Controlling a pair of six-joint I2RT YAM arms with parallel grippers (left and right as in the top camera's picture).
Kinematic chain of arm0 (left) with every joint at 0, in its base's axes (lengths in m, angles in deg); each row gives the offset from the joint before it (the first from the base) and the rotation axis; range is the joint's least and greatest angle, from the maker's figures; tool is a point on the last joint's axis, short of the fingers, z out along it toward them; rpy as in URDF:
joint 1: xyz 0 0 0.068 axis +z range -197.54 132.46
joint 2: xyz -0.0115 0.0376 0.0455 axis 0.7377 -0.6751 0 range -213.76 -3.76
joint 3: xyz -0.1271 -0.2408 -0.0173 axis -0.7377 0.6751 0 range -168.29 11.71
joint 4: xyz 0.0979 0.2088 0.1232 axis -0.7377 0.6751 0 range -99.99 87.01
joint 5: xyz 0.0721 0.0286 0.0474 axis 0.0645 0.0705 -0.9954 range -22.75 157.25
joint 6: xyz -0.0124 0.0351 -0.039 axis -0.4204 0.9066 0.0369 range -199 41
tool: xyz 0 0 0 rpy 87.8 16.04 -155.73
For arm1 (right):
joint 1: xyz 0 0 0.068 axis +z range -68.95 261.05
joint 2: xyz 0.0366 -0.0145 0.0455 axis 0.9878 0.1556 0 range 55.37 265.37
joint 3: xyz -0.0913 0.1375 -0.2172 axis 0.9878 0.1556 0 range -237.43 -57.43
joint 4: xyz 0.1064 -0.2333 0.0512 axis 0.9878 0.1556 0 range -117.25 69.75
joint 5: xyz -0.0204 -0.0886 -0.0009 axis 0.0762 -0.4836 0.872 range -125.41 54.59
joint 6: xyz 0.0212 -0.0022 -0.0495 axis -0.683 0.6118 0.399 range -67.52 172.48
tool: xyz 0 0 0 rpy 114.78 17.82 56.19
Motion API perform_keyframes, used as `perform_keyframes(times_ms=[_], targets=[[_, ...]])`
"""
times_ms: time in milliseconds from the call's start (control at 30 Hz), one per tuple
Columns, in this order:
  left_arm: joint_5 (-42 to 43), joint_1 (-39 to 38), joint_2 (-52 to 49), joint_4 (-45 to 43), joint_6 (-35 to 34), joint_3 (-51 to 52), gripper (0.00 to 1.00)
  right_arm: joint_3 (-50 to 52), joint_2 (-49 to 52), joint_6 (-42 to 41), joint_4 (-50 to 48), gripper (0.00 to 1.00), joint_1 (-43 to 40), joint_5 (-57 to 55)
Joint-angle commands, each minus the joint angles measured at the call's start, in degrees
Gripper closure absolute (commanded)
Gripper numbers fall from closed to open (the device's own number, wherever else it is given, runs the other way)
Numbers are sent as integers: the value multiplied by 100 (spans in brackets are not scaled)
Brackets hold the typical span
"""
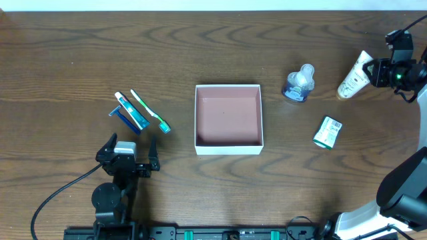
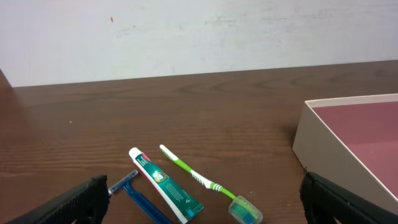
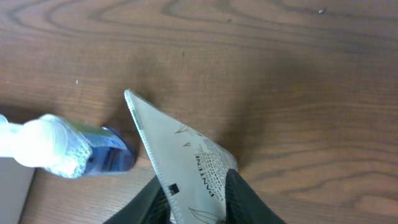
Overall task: Pack container
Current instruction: 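Lift the Pantene tube and place it upright in the box's back-left corner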
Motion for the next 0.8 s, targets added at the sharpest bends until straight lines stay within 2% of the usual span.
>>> perform_keyframes(times_ms=[0, 67, 100, 200, 433, 600, 767], targets=[[83, 22, 2, 199, 76, 94, 2, -90, -22, -236, -48, 83, -48, 107], [83, 22, 2, 201, 79, 94, 2, -103, -37, -339, -68, 96, -48, 109], [85, 22, 2, 199, 79, 94, 2, -114, -42, -337, -66, 99, -48, 107], [83, 24, 2, 199, 79, 94, 2, -118, -74, -341, -66, 99, -48, 105], [85, 22, 2, 199, 79, 94, 2, -334, -516, -933, 0, 99, -46, -31], [83, 22, 2, 201, 79, 94, 2, -909, -1342, -2048, 402, 99, -42, -1045], [83, 22, 2, 199, 76, 94, 2, -1390, -2247, -2522, 671, 99, -7, -1589]])
